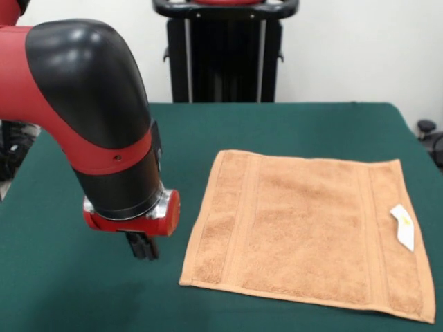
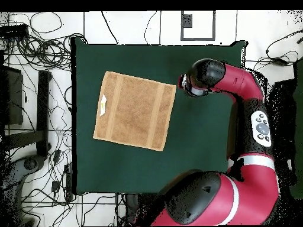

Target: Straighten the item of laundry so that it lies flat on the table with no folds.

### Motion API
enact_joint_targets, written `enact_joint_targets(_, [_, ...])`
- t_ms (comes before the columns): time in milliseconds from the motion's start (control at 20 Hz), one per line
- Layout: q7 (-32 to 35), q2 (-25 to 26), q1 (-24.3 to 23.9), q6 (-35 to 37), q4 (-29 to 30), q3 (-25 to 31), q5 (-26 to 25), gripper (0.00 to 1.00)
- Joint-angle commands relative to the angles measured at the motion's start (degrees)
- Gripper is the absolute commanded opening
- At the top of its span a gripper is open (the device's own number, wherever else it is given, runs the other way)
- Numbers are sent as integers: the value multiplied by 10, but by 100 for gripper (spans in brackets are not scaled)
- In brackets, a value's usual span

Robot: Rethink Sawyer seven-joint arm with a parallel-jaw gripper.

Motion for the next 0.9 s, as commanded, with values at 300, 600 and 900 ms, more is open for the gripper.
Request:
enact_joint_targets(300, [-72, 1, 11, 0, 84, 76, 21, 0])
enact_joint_targets(600, [-73, 7, 13, -3, 76, 76, 17, 0])
enact_joint_targets(900, [-61, -4, 17, -4, 89, 74, 19, 0])
